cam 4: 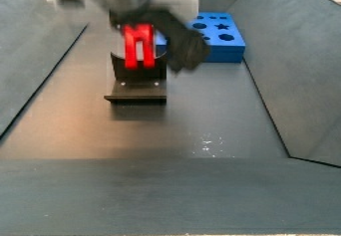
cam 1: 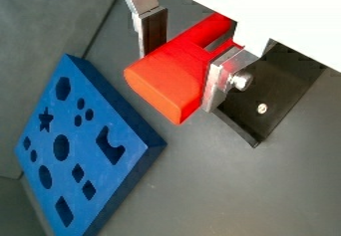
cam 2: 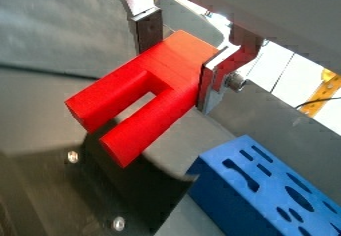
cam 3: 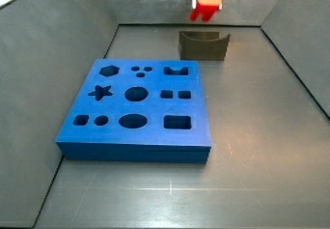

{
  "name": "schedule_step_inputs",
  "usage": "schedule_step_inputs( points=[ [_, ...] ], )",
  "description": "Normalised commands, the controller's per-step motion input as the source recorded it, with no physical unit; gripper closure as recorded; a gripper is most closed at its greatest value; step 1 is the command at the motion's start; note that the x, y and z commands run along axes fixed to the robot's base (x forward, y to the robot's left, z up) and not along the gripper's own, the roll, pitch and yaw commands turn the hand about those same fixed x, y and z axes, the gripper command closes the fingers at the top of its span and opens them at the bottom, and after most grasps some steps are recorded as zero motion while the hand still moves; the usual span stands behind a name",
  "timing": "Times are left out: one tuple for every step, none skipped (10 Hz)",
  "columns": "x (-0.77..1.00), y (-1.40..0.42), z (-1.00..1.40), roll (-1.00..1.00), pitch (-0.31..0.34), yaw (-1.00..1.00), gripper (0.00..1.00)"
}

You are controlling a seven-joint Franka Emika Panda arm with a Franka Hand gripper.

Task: Pick up the square-circle object. Move up. Place the square-circle object on the fixture. Regrasp the square-circle object. Rotate the square-circle object. Move to above the board. Insert the square-circle object.
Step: Place the square-circle object on the fixture.

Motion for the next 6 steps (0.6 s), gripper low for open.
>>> schedule_step_inputs(
  points=[
    [0.16,0.14,-1.0,-0.46,0.07,-0.19,1.0],
    [0.17,0.13,-1.0,-0.29,0.04,-0.19,1.0],
    [0.17,0.12,-0.98,-0.2,0.007,-0.17,1.0],
    [0.13,0.1,-0.68,-0.15,-0.025,-0.15,1.0],
    [0.1,0.08,-0.48,-0.13,-0.039,-0.13,1.0],
    [0.08,0.06,-0.25,-0.1,-0.055,-0.1,1.0]
  ],
)
